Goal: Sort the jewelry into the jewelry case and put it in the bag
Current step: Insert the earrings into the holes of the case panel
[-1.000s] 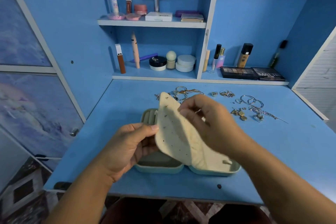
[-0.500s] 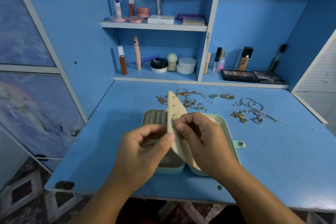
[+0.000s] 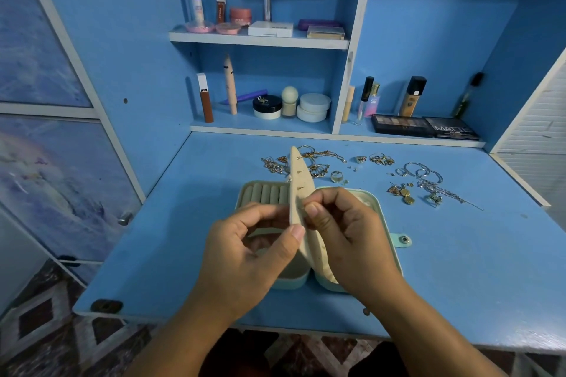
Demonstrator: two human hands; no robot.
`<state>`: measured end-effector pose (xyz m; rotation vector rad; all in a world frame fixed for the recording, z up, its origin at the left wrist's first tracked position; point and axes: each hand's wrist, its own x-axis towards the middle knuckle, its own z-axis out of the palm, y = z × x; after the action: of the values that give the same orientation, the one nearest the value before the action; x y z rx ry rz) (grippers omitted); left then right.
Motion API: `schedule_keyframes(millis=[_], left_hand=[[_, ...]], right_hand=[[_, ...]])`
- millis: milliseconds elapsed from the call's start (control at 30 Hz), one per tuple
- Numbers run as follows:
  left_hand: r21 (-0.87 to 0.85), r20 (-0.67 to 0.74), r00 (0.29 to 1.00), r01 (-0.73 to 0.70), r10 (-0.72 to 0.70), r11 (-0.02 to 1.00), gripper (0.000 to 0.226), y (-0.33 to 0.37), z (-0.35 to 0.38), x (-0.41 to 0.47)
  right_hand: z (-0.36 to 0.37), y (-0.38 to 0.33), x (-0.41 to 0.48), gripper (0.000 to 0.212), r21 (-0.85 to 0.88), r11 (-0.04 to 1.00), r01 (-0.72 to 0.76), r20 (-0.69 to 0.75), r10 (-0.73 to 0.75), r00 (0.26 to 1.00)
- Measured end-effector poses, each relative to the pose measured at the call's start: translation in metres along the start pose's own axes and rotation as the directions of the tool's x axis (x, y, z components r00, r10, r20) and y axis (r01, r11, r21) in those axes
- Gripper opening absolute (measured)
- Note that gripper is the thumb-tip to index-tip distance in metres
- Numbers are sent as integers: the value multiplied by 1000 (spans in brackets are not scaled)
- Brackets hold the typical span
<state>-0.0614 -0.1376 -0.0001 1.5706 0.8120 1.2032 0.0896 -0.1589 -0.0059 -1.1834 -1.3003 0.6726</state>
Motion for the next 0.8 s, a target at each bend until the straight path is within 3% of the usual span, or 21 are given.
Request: schedule_keyframes(millis=[267,500,800], left_hand=[[-8,5,1000,-10,10,1000,31,-3,1,0],[-25,17,999,-28,28,999,30,-4,2,1],[-32,-6,999,-41,41,999,26,-6,4,1]], right_hand=[[2,4,-4,6,-41,997,63,-51,-65,997],[6,8,-7,8,27,997,70,-116,-66,991],[8,13,-8,6,-124,979,164,-131,-180,975]])
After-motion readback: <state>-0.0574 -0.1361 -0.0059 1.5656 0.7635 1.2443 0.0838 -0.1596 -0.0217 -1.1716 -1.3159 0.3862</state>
